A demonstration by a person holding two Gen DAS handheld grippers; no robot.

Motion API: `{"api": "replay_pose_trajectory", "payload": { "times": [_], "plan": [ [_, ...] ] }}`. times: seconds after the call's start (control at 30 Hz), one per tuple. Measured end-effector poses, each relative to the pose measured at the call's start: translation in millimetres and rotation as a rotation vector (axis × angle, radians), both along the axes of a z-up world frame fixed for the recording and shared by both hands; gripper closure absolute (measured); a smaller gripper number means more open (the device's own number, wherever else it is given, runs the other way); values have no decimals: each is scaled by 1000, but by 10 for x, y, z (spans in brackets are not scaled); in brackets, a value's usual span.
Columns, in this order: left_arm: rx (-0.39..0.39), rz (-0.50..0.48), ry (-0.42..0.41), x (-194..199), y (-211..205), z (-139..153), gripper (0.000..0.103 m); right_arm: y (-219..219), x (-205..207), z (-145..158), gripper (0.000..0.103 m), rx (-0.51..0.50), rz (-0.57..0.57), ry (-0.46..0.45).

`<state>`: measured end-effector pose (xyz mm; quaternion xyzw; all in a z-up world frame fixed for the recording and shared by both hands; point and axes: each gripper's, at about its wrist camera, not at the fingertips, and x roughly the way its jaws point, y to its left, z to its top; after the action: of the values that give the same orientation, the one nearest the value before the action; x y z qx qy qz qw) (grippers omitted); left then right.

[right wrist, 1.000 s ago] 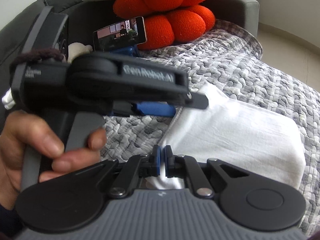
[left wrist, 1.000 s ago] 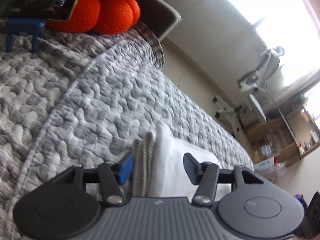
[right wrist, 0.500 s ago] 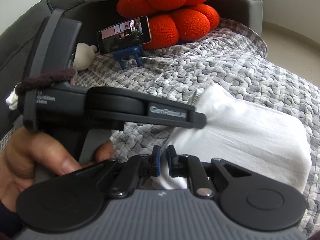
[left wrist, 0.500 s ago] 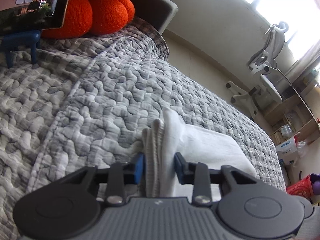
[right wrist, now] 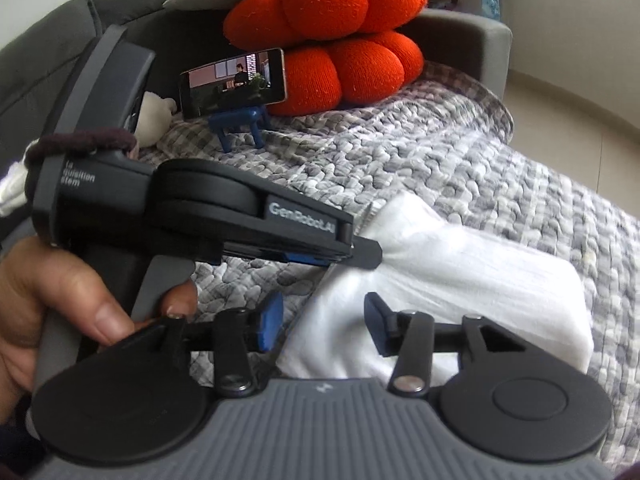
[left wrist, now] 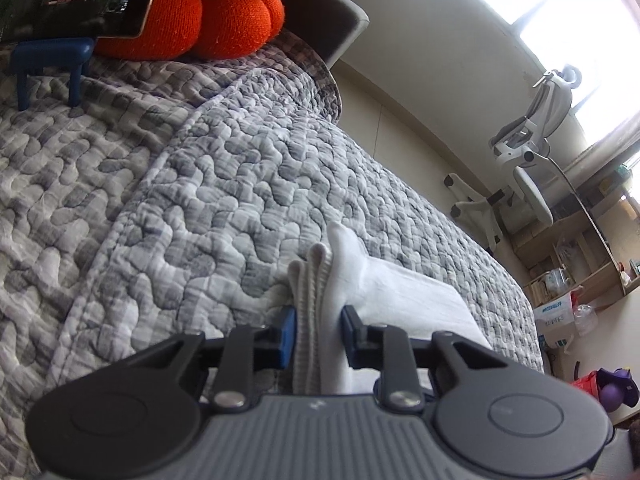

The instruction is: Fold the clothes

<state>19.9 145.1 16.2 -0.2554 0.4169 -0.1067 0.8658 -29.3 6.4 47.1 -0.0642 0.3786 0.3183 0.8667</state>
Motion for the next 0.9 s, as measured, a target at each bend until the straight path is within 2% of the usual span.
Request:
{"api": "replay_pose_trajectory", "payload": {
  "times": [0.2, 0.5, 0.57, 0.63, 0.73, 0.83, 0.9],
  "plan": [
    [-42, 15, 10, -20, 153, 29, 75, 142, -18, -84, 53, -77, 10, -21],
    [-52, 42, 18, -31, 243, 18, 73, 394, -187, -265, 52, -274, 66, -152],
    [-57, 38, 17, -28, 244, 19, 71, 359, -155, -250, 58, -264, 54, -135],
    [-75, 42, 19, -27, 260, 11, 66, 292, -107, -217, 70, -230, 33, -106],
    [-127, 47, 28, -26, 291, -9, 55, 112, 0, -123, 82, -118, -15, -37],
    [-180, 45, 30, -29, 298, -15, 48, -87, 86, -33, 85, -3, -63, 23],
    [-205, 35, 30, -30, 275, -18, 47, -174, 111, -4, 86, 51, -84, 42]
  ]
}}
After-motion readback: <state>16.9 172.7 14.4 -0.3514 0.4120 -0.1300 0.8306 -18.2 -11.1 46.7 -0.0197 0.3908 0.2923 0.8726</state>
